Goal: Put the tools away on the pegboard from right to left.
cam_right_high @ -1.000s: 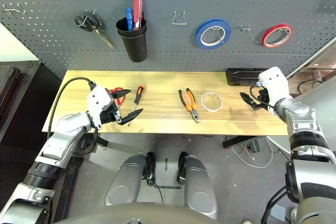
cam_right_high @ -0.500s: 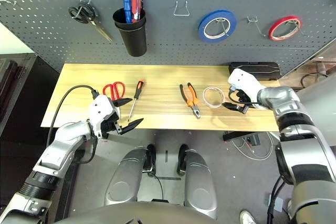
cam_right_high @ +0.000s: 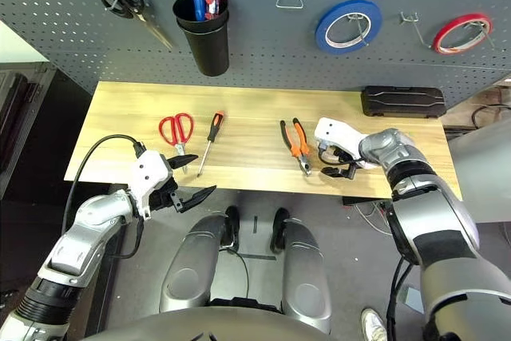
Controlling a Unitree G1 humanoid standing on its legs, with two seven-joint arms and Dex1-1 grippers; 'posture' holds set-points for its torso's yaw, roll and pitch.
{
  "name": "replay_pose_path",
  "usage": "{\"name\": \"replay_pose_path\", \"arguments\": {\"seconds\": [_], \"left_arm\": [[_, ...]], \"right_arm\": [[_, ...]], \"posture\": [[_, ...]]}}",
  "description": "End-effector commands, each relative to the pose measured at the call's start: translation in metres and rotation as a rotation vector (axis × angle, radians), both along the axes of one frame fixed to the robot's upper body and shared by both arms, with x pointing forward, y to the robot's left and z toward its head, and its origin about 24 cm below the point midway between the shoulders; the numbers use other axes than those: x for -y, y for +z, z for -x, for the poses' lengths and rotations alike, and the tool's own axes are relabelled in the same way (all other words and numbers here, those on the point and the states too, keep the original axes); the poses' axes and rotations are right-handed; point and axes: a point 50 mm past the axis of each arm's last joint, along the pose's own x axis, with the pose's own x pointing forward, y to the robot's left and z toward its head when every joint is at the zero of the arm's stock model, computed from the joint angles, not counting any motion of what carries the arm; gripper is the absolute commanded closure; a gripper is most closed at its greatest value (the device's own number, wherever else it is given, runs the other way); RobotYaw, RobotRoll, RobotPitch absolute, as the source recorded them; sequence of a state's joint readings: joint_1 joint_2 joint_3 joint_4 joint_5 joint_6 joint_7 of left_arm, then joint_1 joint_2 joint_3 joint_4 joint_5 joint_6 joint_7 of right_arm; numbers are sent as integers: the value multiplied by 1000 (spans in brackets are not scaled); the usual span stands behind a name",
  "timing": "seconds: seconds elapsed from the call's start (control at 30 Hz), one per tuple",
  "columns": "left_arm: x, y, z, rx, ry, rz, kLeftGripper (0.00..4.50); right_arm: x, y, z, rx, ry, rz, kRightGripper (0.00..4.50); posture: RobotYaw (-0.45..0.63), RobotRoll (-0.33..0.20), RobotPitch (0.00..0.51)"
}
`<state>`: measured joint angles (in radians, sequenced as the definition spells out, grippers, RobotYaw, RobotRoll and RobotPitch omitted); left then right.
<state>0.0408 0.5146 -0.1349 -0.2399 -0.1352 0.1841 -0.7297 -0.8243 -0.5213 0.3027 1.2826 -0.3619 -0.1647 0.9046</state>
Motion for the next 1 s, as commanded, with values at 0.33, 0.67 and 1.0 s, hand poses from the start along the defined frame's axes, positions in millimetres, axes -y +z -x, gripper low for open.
{"name": "replay_pose_path", "arguments": {"seconds": [0.33,0.67,1.0], "left_arm": [[0,1,2,-2,15,2,0],[3,7,-6,63,10,50,0],[5,25,-17,142,16,166,0]], "right_arm": [[11,-11,7,10,-73,55,4076],[44,-10,21,210,-153,50,4468],[60,-23,53,444,-230,-16,4468]], "posture": [[302,0,335],[299,0,306],[270,0,246]]}}
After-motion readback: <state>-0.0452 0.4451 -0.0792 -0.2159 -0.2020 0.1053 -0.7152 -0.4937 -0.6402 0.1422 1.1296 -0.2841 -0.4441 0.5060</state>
